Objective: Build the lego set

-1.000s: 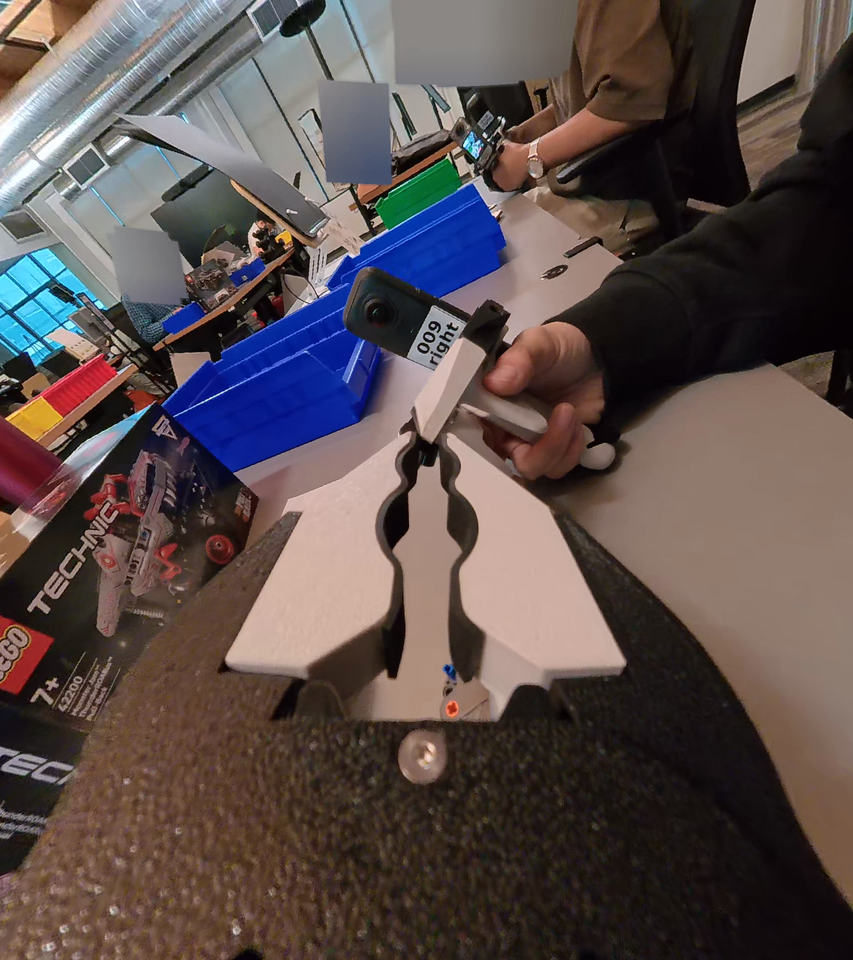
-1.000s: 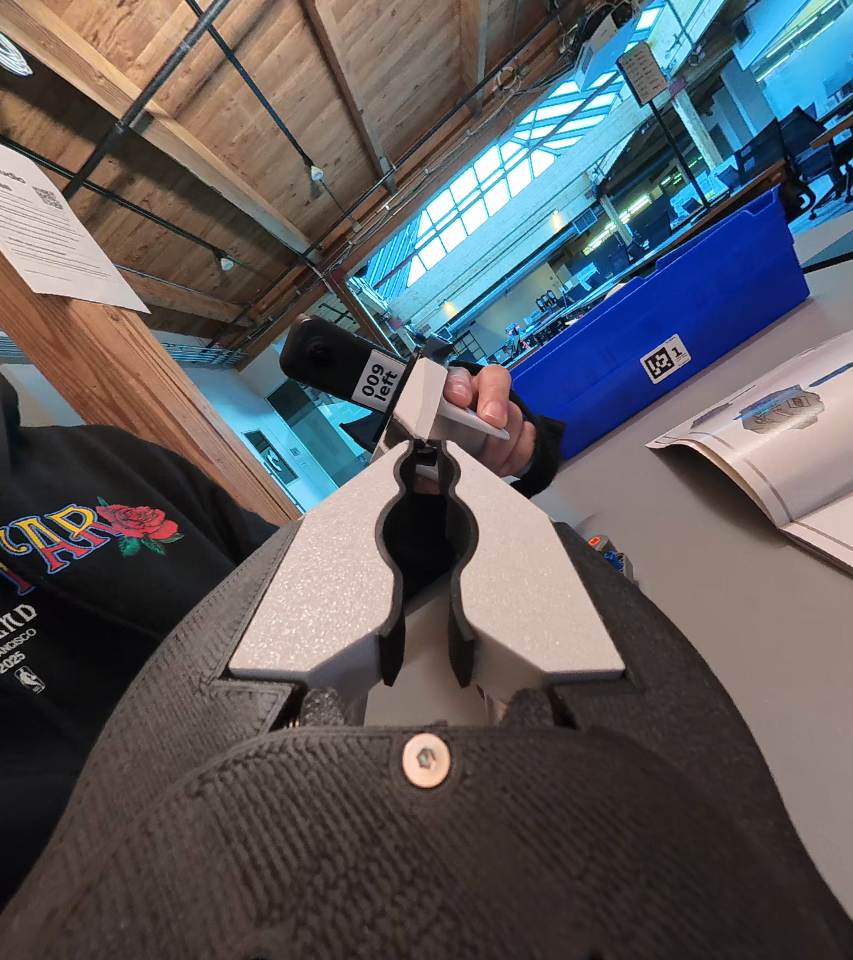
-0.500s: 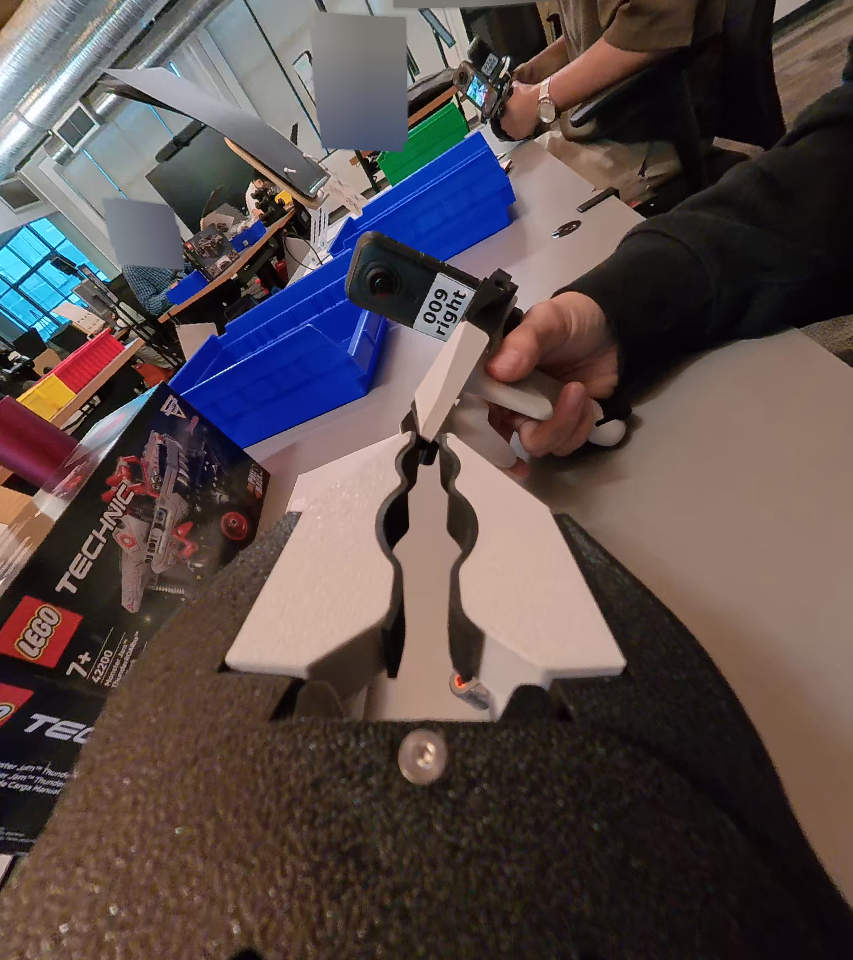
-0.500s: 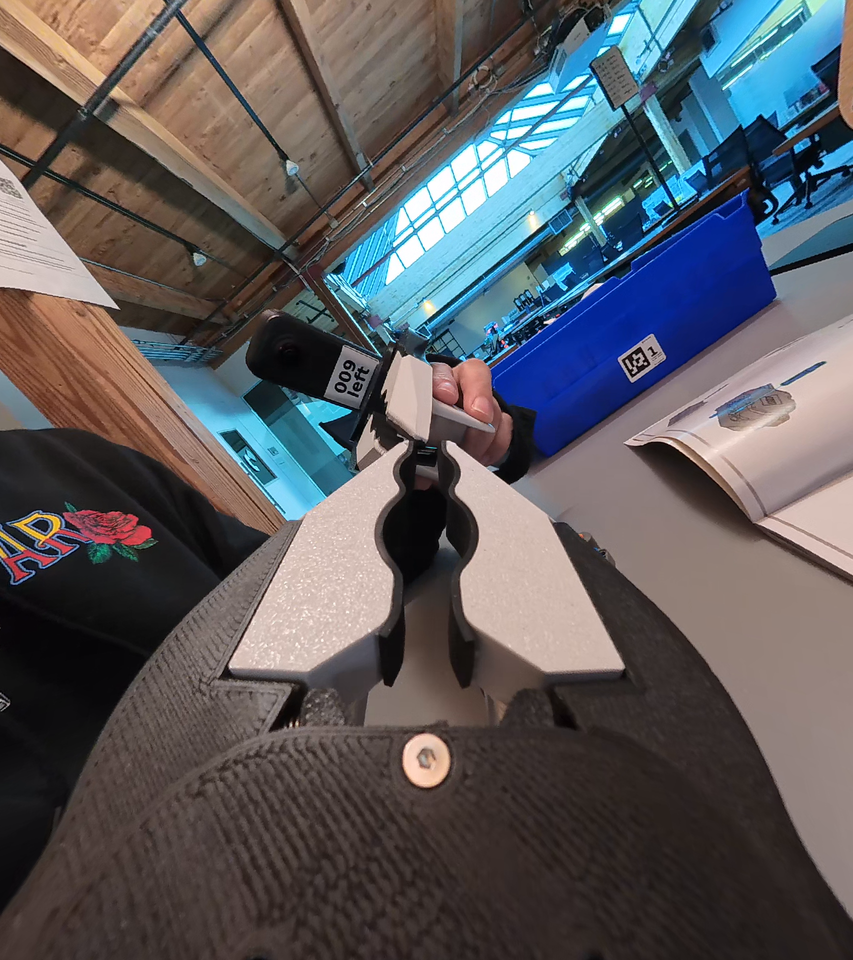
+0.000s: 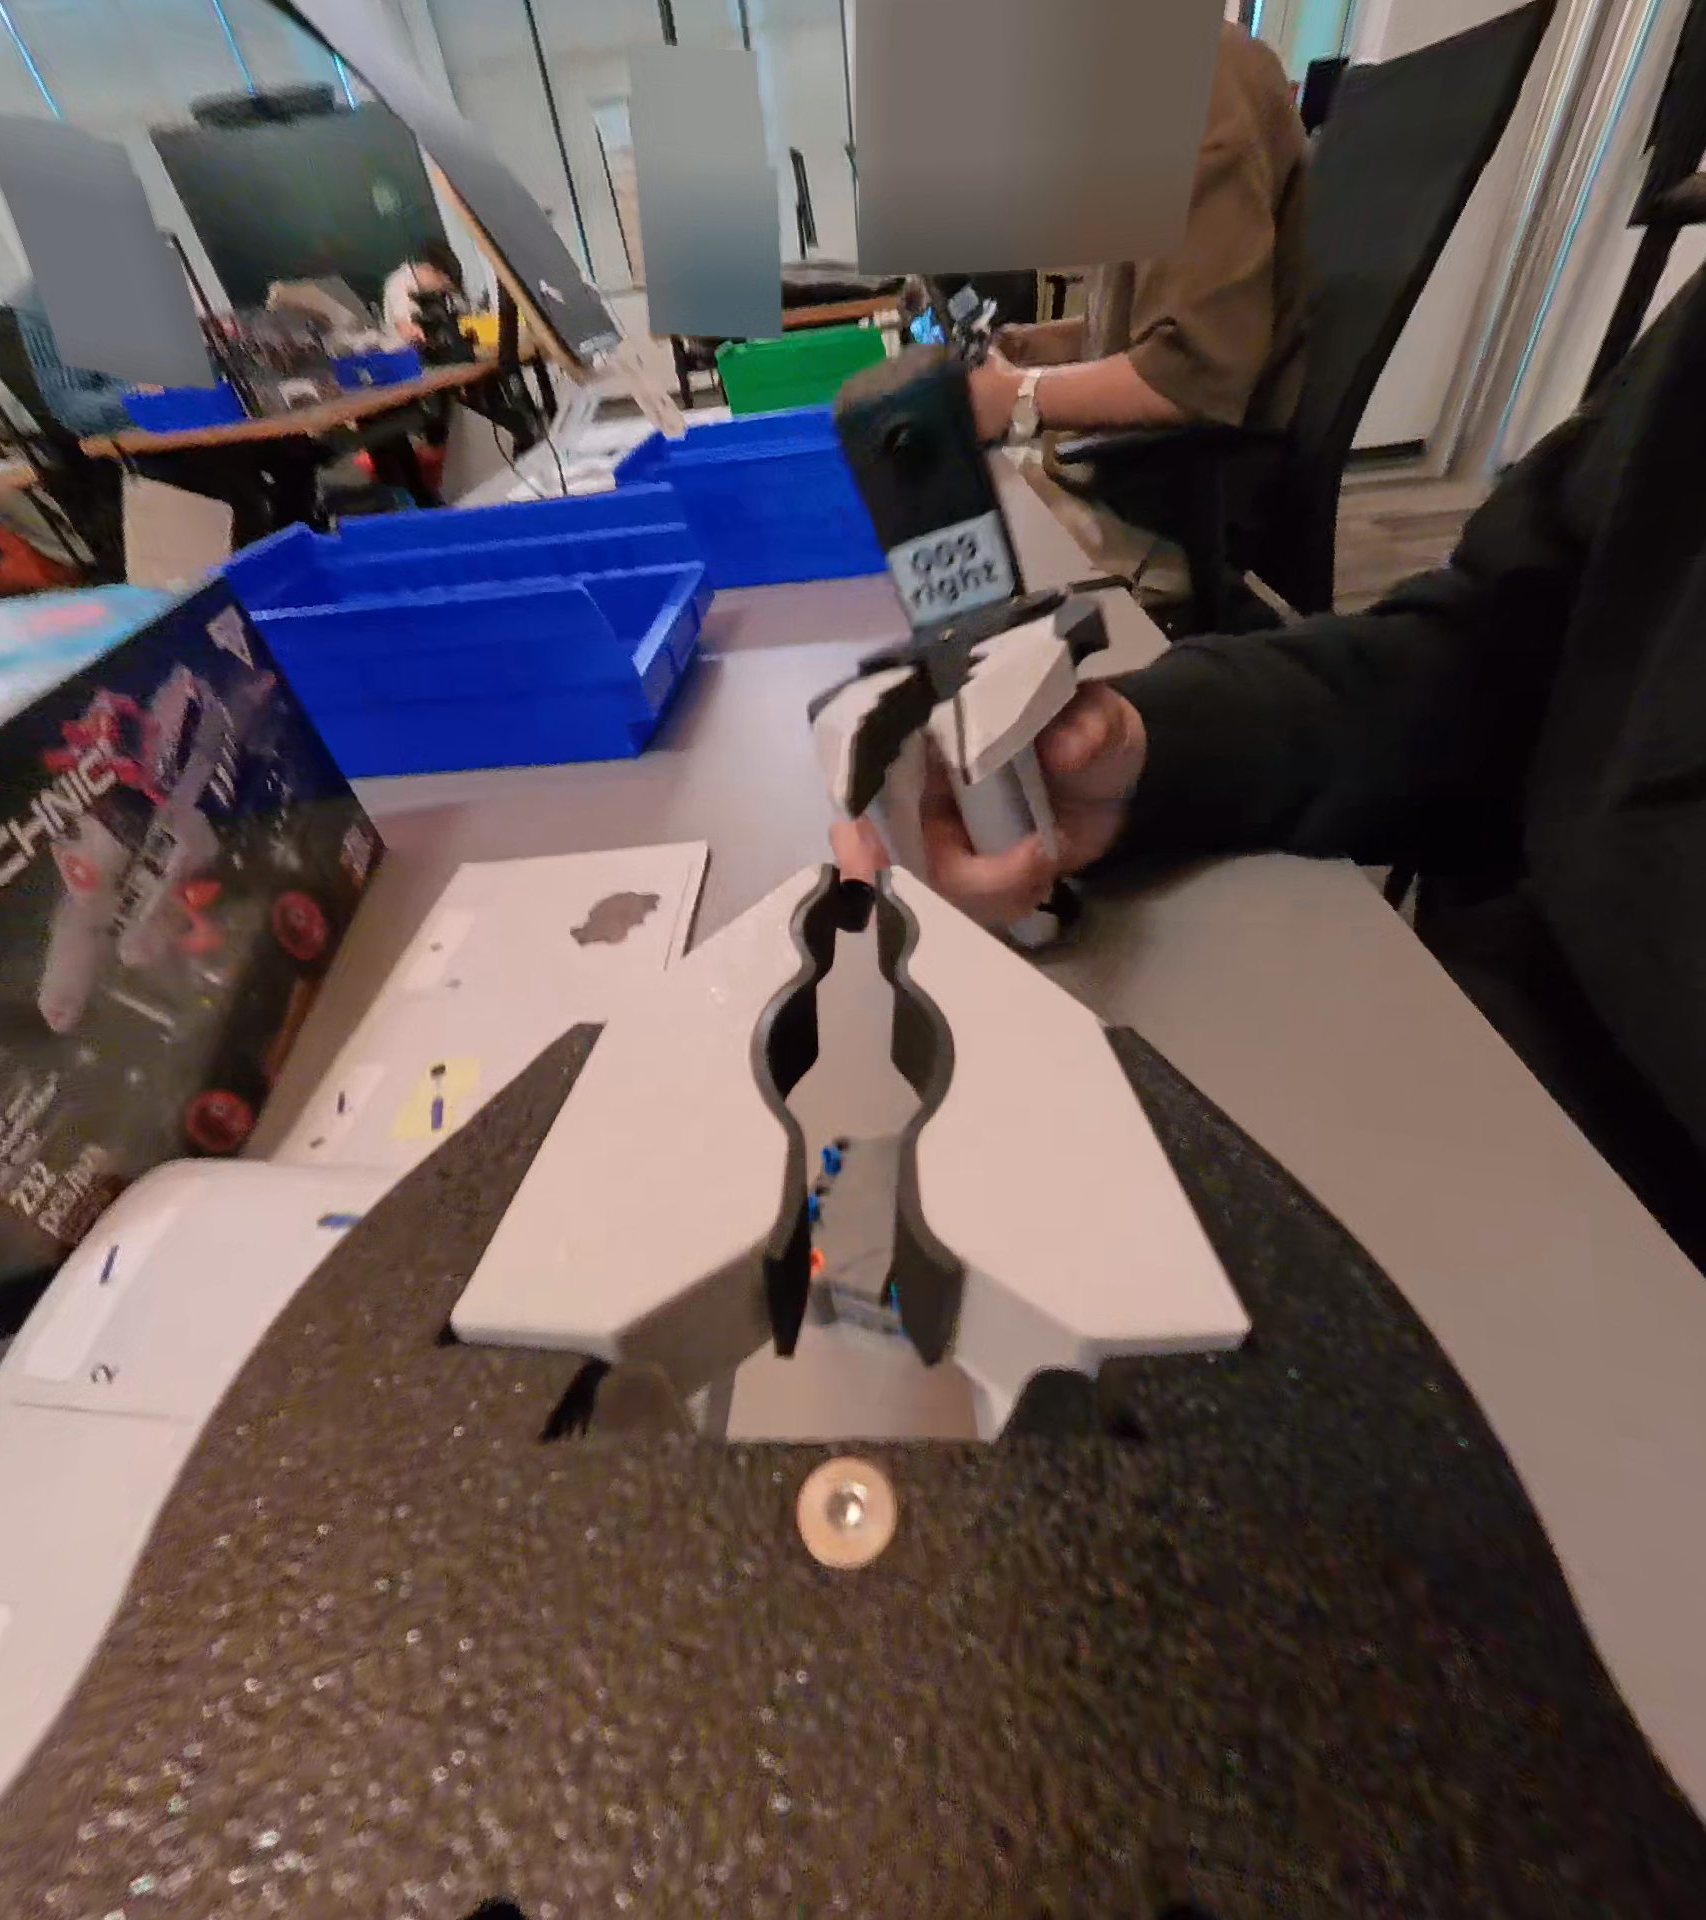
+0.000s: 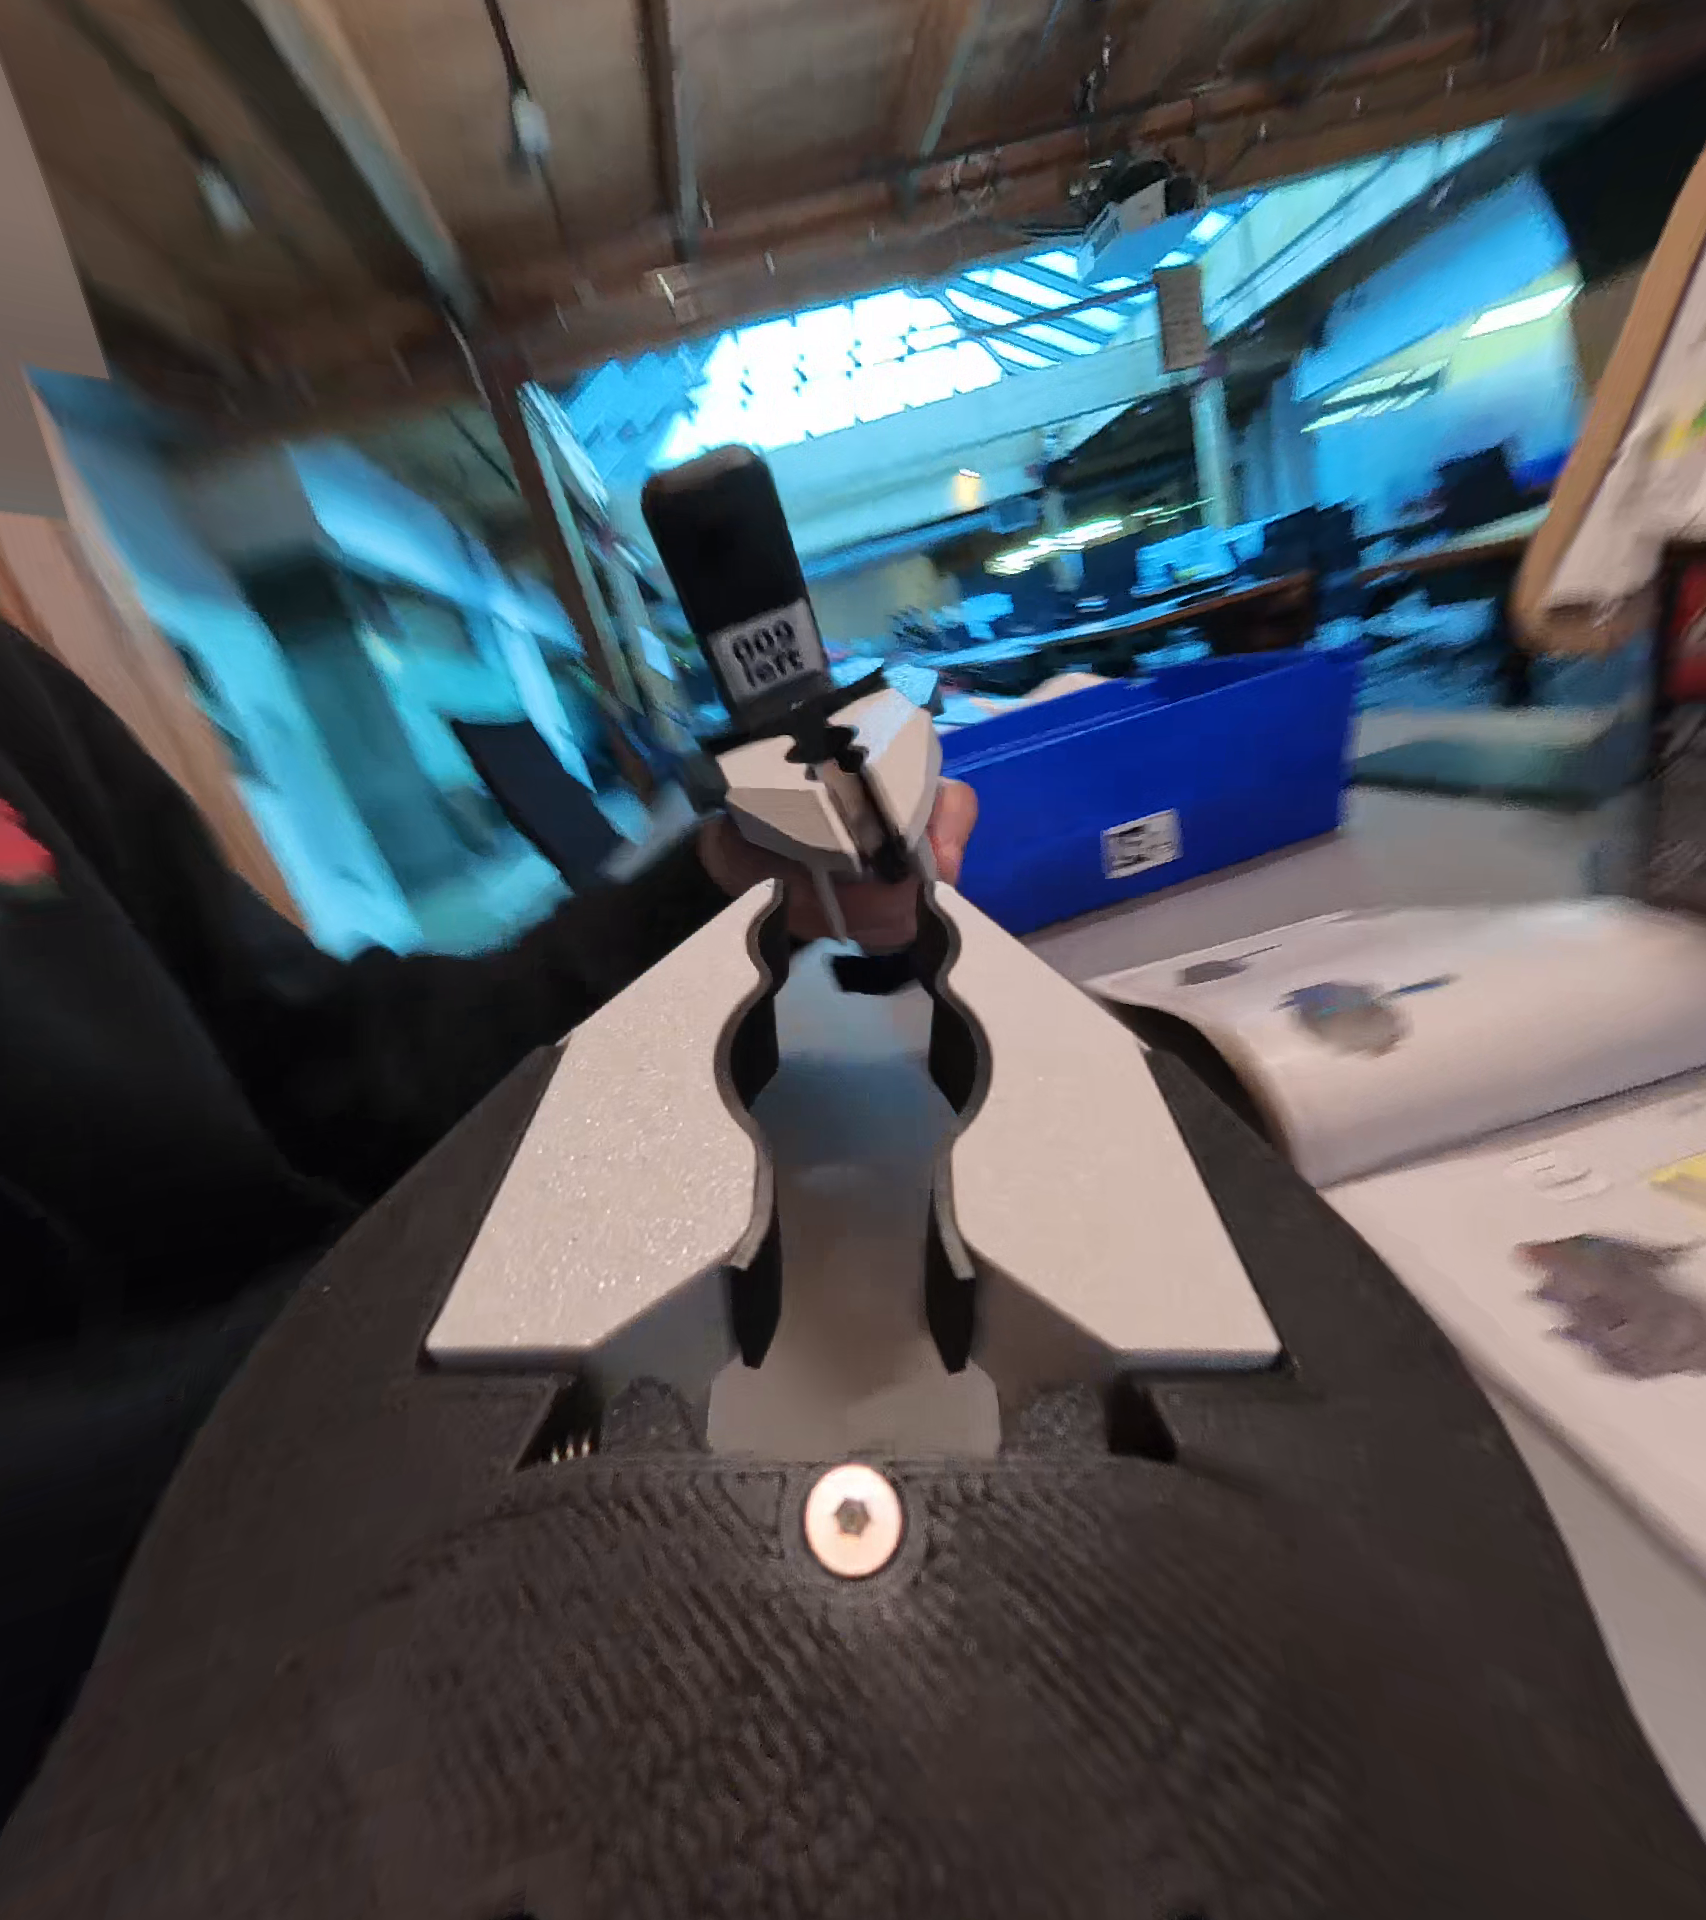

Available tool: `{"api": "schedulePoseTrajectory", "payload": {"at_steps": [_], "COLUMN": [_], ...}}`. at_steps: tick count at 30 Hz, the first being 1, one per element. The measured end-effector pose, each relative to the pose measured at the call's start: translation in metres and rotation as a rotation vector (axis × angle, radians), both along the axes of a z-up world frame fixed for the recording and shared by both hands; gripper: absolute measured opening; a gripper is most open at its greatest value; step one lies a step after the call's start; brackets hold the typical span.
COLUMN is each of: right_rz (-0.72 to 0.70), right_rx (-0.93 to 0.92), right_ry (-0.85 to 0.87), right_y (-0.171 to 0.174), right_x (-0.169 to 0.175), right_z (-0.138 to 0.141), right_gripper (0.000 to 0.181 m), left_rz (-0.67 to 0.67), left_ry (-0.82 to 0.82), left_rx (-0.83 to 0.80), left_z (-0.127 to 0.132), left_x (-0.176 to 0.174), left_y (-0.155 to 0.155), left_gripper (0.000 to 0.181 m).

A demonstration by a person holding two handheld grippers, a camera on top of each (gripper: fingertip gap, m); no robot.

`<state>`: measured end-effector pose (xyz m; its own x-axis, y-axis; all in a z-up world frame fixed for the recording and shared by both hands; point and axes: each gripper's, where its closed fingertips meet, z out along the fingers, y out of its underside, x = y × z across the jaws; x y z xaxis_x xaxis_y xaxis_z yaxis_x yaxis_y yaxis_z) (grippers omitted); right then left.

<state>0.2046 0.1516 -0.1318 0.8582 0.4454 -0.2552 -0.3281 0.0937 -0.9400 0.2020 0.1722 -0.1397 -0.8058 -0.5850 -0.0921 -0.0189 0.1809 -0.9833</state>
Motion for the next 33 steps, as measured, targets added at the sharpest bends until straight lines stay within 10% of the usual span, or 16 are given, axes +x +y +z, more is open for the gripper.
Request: {"api": "schedulePoseTrajectory", "payload": {"at_steps": [13,33], "right_rz": [-0.164,-0.111], "right_rx": [-0.472,-0.711], "right_ry": [-0.492,-0.719], "right_y": [0.035,0.040], "right_x": [-0.002,-0.014], "right_z": [-0.079,-0.125], "right_gripper": [0.051,0.042], "left_rz": [0.208,0.345], "left_ry": [0.584,0.620], "left_rx": [-0.194,-0.133], "left_z": [-0.071,-0.094], "left_x": [-0.014,-0.013], "left_y": [0.022,0.026], "left_gripper": [0.004,0.003]}}
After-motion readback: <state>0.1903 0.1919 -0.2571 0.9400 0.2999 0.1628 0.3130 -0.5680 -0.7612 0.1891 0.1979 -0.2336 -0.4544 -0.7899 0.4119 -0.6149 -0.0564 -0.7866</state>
